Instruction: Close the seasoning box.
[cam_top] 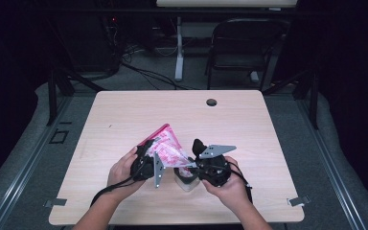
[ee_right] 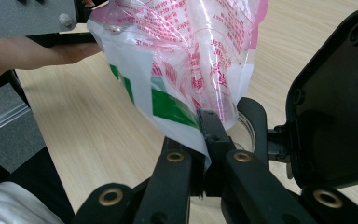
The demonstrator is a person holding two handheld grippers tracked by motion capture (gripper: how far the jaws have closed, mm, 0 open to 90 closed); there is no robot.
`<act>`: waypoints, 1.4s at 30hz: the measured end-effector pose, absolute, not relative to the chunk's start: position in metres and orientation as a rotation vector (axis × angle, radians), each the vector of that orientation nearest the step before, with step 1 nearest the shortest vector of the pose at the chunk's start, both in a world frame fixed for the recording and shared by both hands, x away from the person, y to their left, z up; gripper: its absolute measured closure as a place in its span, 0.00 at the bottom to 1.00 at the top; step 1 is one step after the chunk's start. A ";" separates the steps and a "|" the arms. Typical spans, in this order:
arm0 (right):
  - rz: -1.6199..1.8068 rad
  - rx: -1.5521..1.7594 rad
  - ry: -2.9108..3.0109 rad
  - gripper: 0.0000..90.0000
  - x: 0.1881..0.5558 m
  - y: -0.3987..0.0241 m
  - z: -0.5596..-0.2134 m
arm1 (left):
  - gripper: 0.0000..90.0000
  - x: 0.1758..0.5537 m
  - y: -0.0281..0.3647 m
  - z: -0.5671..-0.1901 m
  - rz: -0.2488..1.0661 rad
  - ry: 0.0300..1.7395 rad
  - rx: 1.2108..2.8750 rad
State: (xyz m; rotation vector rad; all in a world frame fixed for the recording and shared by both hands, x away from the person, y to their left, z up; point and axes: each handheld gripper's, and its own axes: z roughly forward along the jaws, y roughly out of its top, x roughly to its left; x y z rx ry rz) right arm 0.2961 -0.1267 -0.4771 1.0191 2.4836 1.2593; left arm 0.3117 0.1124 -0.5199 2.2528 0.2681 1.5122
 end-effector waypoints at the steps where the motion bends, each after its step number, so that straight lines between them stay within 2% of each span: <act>1: 1.254 1.017 2.487 1.00 0.296 -0.127 -0.477 | 0.71 0.312 0.112 -0.520 1.516 0.265 2.252; 16: 1.252 1.022 2.498 1.00 0.298 -0.126 -0.481 | 0.71 0.310 0.113 -0.519 1.567 0.226 2.273; 31: 1.235 1.045 2.488 1.00 0.297 -0.129 -0.483 | 0.71 0.305 0.107 -0.515 1.688 0.098 2.288; 42: 1.234 1.057 2.482 1.00 0.297 -0.130 -0.486 | 0.72 0.304 0.105 -0.514 1.721 0.053 2.306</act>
